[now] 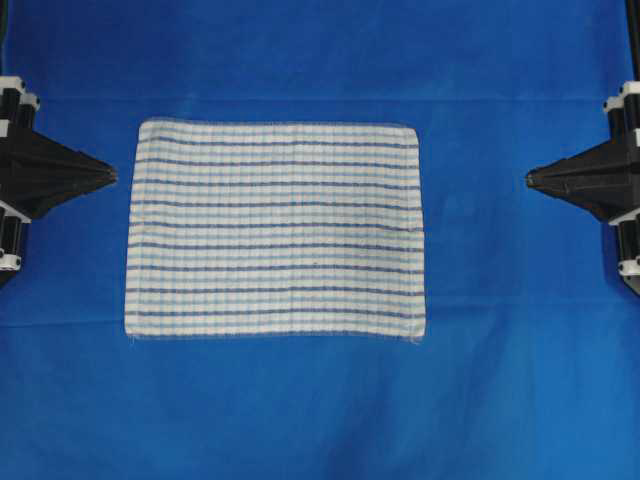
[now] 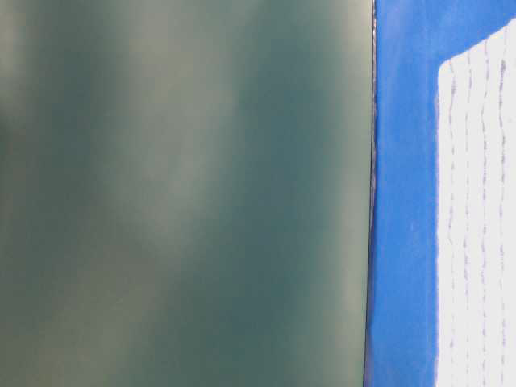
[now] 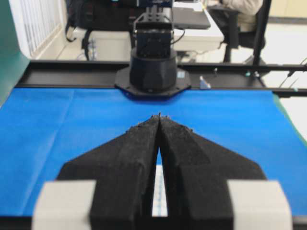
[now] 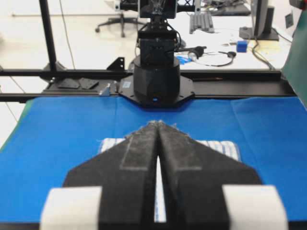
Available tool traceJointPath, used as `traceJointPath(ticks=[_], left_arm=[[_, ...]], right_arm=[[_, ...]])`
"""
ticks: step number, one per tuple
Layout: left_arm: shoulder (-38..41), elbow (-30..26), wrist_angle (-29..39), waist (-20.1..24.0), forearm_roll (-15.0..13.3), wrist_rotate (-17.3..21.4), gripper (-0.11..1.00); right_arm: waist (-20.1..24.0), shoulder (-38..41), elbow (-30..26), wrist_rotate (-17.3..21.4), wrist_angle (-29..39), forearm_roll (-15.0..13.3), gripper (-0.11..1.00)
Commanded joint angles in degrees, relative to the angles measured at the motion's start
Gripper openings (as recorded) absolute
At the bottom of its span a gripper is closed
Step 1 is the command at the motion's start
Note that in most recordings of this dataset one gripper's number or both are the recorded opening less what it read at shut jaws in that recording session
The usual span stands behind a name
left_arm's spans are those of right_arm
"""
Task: Fold the blue towel.
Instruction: 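Move both grippers to the towel's top corners and grasp them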
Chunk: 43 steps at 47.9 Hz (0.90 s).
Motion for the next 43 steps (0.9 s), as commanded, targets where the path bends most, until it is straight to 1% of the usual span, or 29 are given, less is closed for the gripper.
traceJointPath(ticks=[1,7,14,26,32,34,36,39,43], left_arm=[[0.53,-0.97,0.79,-0.44,-1.14,-0.26,0.0],[0.44,-0.88,2.37,-0.26,-1.14,-0.26,0.0],[0.62,-0.79,4.75,1.58,-1.41,-0.35,0.0],[2.55,-0.26,10.46,8.53,-1.58,-1.93,0.0],[5.89,0.79,11.34,12.48,-1.58,-1.93,0.0],[7.73,1.41,11.51,14.33,-1.58,-2.02,0.02],[9.32,1.76,11.78,15.82,-1.58,-2.02,0.08],[11.51,2.02,13.1,18.11,-1.58,-1.93,0.23],[14.41,1.49,17.05,21.27,-1.49,-1.32,0.47]], right_arm=[[-0.18,1.05,-1.58,0.35,-0.26,0.18,0.0],[-0.7,3.78,-3.08,0.53,1.41,0.26,0.0],[-3.87,8.09,-4.22,1.76,2.64,0.44,0.0],[-11.87,17.67,-5.71,3.78,3.16,0.44,0.0],[-15.21,23.55,-7.12,4.22,4.48,0.44,0.01],[-16.0,25.66,-7.82,4.22,5.36,0.44,0.02],[-16.61,27.95,-8.88,4.22,6.5,0.44,0.08],[-17.75,31.64,-10.63,4.22,9.32,0.44,0.27],[-18.9,35.77,-13.1,4.04,13.27,0.26,0.53]])
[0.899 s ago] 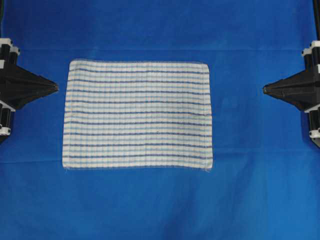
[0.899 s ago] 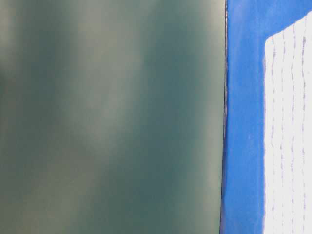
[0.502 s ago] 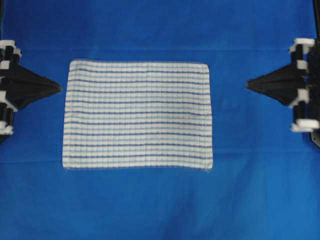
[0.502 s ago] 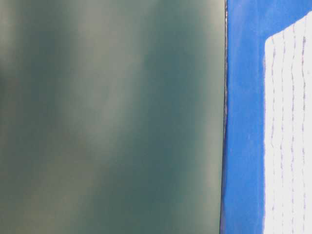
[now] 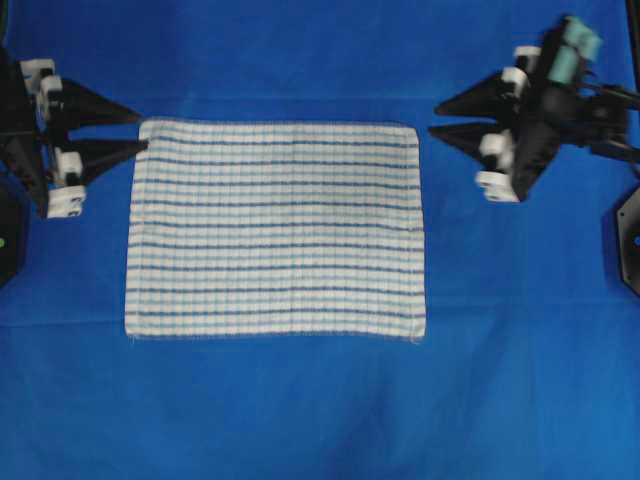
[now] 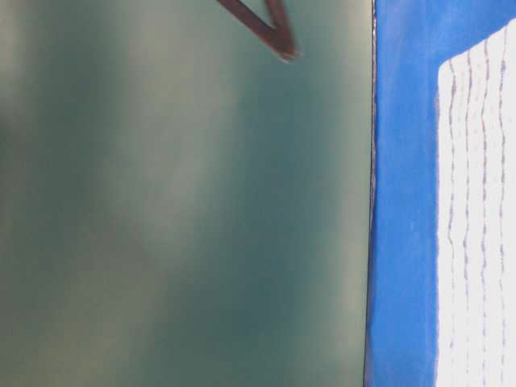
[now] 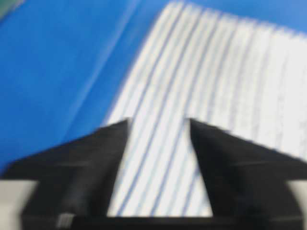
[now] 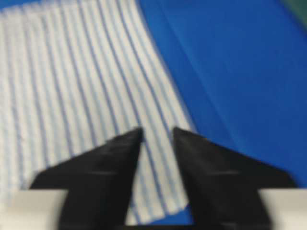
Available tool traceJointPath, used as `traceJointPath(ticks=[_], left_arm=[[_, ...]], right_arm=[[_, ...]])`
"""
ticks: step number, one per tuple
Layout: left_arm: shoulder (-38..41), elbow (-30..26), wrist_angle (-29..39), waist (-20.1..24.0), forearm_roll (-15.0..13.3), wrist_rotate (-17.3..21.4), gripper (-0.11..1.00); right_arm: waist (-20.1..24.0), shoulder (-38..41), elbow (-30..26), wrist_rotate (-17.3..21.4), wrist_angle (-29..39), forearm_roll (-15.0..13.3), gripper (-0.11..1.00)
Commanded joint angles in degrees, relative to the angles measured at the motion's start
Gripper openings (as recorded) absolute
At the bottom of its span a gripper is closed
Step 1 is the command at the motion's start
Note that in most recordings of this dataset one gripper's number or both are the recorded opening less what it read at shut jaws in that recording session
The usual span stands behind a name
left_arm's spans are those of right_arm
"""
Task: Fold the blue towel.
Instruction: 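Move both grippers to the towel's top corners and grasp them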
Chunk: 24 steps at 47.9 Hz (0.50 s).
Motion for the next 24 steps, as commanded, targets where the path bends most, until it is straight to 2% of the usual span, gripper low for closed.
traceJointPath(ticks=[1,3,7,15,24], left_arm=[[2.9,-1.23,3.52,3.16,0.0,0.7,0.54],[3.87,-1.41,5.45,4.31,0.18,1.05,0.67],[5.45,-1.76,8.0,6.5,0.26,1.49,0.85],[10.02,-1.58,7.91,9.14,0.26,2.29,0.8],[16.7,-1.85,4.31,11.87,0.35,2.46,0.8]], right_arm=[[-1.23,3.87,-3.43,-0.09,3.6,0.0,0.58],[-1.76,5.89,-4.75,-0.26,5.27,-0.09,0.62],[-2.99,8.88,-6.06,-0.35,6.24,-0.18,0.57],[-5.36,14.5,-6.86,-0.44,5.01,-0.26,0.56],[-6.42,19.86,-7.47,-0.44,2.11,-0.18,0.56]])
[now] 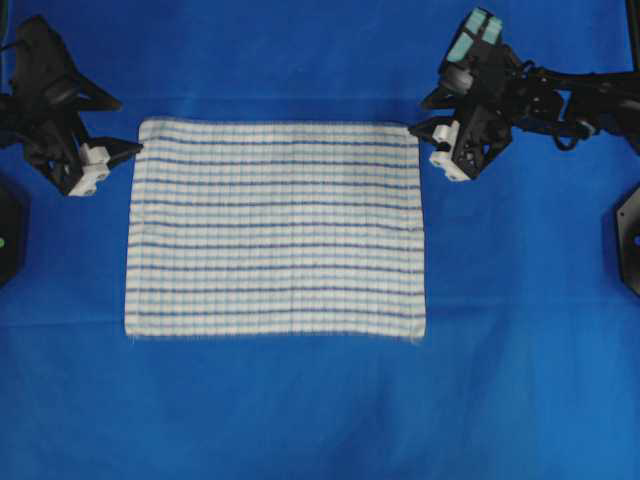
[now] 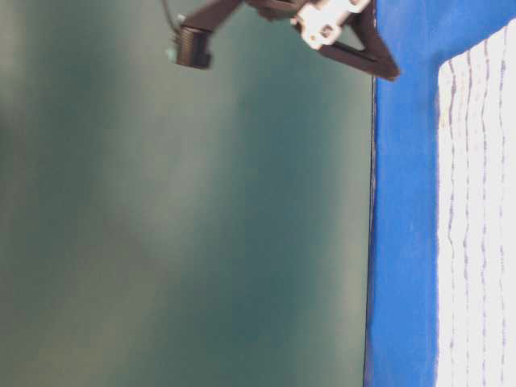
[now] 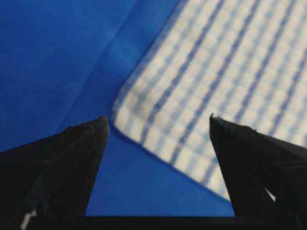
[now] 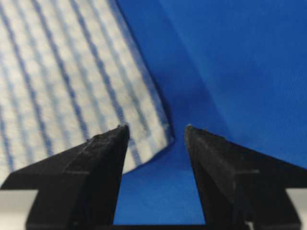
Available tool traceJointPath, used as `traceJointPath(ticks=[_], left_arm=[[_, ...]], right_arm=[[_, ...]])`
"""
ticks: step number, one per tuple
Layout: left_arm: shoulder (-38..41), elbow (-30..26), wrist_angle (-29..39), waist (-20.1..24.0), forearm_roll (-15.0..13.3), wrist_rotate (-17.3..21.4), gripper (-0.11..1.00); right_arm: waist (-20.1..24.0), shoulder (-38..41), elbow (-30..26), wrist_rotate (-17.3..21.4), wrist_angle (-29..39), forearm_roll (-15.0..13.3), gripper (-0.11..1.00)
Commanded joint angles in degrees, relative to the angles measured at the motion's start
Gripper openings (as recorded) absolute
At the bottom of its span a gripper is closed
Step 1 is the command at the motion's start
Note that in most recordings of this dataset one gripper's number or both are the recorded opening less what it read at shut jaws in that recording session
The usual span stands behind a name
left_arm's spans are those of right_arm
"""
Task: Fold the blue towel.
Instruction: 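Move both grippers to the towel's top corners and grasp them, then fold the top edge down toward the bottom edge with both grippers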
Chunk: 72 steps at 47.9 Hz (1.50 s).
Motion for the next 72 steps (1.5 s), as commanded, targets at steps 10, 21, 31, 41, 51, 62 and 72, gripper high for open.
traceJointPath(ticks=[10,21,31,41,51,62,72], left_arm=[[9.14,-2.55,-3.6,3.96,0.26,0.26,0.8],[16.44,-4.22,-5.98,4.75,0.26,2.46,0.8],[20.3,-5.01,-6.59,6.5,0.26,2.72,0.76],[21.62,-5.01,-6.5,6.33,0.26,2.72,0.34],[21.09,-4.83,-5.71,5.01,0.26,2.64,0.03],[17.23,-5.01,-1.93,2.9,0.18,1.85,0.03],[10.37,-5.01,1.41,0.18,0.18,1.05,0.03]], right_arm=[[-0.97,5.45,-2.55,-0.09,-2.99,-0.09,0.56],[-1.14,8.44,-3.25,0.0,-3.08,-0.09,0.56],[-1.23,9.58,-2.9,-0.18,-4.31,-0.09,0.48],[-1.05,9.67,-2.9,-0.53,-4.39,-0.35,0.06],[-1.05,9.58,-2.9,-0.53,-4.22,-0.35,0.06],[-1.14,7.65,-2.9,-0.53,-4.13,-0.35,0.06],[-1.05,3.78,-2.64,-0.62,-3.87,-0.44,0.06]])
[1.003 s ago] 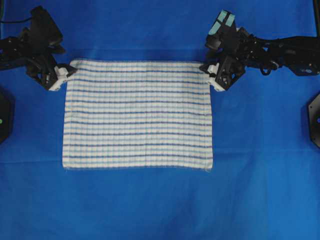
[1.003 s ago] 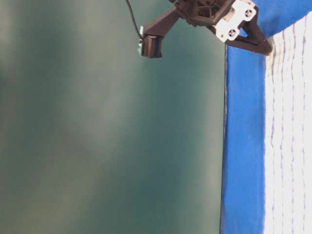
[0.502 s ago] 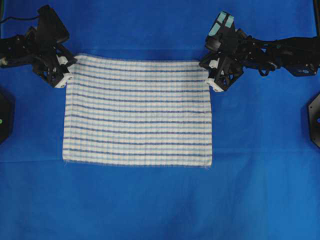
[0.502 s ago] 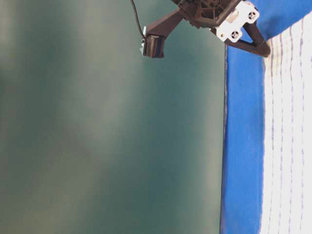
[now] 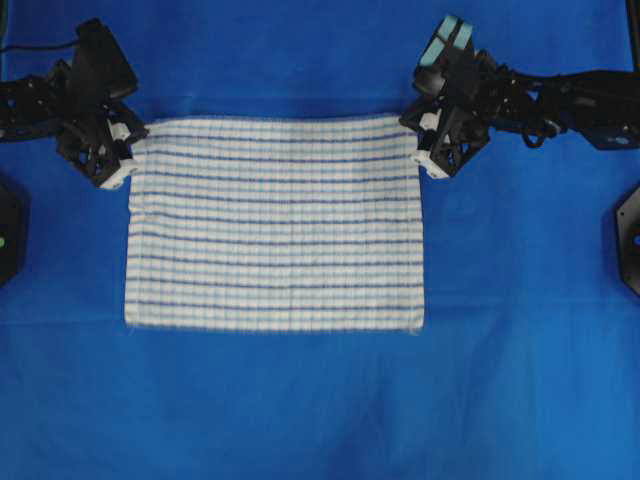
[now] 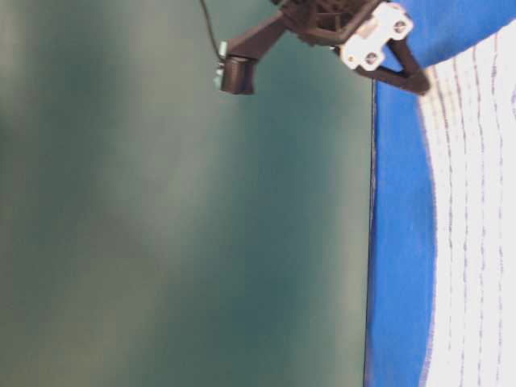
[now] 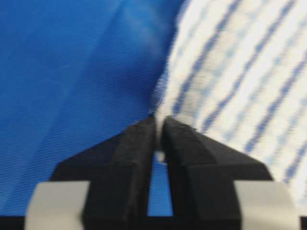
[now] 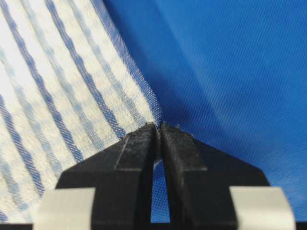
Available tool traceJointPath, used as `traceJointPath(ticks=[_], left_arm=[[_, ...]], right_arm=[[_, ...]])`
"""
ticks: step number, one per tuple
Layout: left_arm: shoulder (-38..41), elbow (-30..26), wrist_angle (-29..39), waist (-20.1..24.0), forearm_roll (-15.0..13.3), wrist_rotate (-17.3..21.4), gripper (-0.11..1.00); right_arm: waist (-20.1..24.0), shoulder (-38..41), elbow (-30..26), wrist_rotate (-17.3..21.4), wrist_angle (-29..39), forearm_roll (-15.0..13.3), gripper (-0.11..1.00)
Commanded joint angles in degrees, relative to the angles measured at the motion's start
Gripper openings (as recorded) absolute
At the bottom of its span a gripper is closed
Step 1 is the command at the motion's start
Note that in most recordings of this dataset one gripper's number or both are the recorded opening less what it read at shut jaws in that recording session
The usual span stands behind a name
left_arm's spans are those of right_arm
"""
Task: Fold the blue towel.
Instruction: 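Fold the top edge down toward the bottom edge with both grippers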
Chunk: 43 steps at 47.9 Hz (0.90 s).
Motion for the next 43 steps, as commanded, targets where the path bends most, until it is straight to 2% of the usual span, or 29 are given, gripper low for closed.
traceJointPath(ticks=[1,13,23,31,43], left_arm=[[-3.87,-0.26,0.88,-0.88,0.0,-0.35,0.03],[-14.06,0.44,5.27,-4.66,-0.26,-0.88,0.03],[-19.34,2.72,5.54,-11.6,-0.26,-4.83,0.03],[-22.76,4.04,6.24,-18.98,-0.26,-7.38,0.03],[-23.03,5.54,6.15,-28.21,-0.26,-11.07,0.03]], right_arm=[[-0.09,-2.99,-0.35,-0.09,0.09,-0.09,0.07],[2.2,-8.7,0.0,-0.09,2.64,-0.18,0.06],[7.03,-12.92,1.32,0.7,4.04,0.09,0.06],[11.69,-15.29,3.78,1.67,4.04,0.7,0.06],[19.07,-16.7,5.8,4.92,4.04,0.79,0.06]])
